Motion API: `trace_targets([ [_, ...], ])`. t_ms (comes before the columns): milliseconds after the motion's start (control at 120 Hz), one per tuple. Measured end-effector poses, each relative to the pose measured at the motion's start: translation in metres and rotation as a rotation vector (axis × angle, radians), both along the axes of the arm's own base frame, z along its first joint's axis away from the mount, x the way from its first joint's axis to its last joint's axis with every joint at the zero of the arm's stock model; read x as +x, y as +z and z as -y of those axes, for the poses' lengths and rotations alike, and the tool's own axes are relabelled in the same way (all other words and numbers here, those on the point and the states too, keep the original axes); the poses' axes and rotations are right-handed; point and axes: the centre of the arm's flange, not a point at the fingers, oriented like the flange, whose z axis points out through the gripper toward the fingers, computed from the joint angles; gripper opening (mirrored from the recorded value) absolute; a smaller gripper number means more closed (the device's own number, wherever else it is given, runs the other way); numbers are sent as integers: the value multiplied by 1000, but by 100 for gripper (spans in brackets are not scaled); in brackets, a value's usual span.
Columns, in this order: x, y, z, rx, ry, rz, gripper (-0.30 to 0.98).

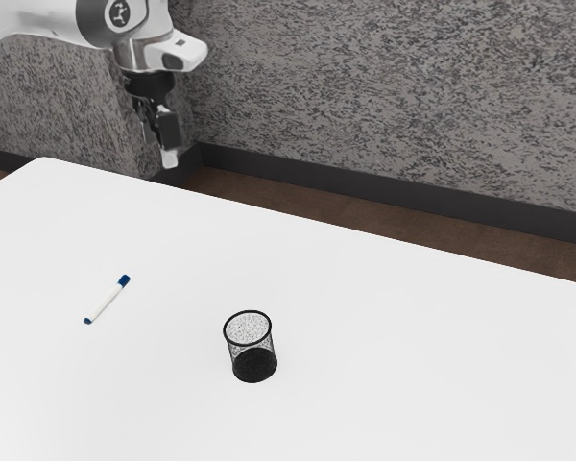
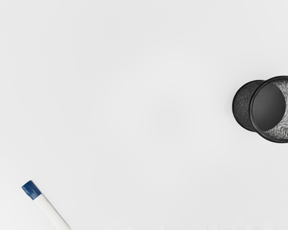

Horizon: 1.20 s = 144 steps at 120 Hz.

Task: Put the marker into the pen holder.

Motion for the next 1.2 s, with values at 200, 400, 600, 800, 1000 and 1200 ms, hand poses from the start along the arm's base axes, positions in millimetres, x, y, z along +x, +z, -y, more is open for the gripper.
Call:
trace_targets([
  [200,-4,4,2,-3,-69,-7,69],
  [400,-17,-99,-74,-64,36,-64,69],
  [600,-17,-162,-98,-38,144,-25,69],
  [800,-17,-186,-150,21,305,29,66],
  [1000,8,-250,-187,59,415,26,43],
  [1200,27,-302,-215,46,568,18,32],
])
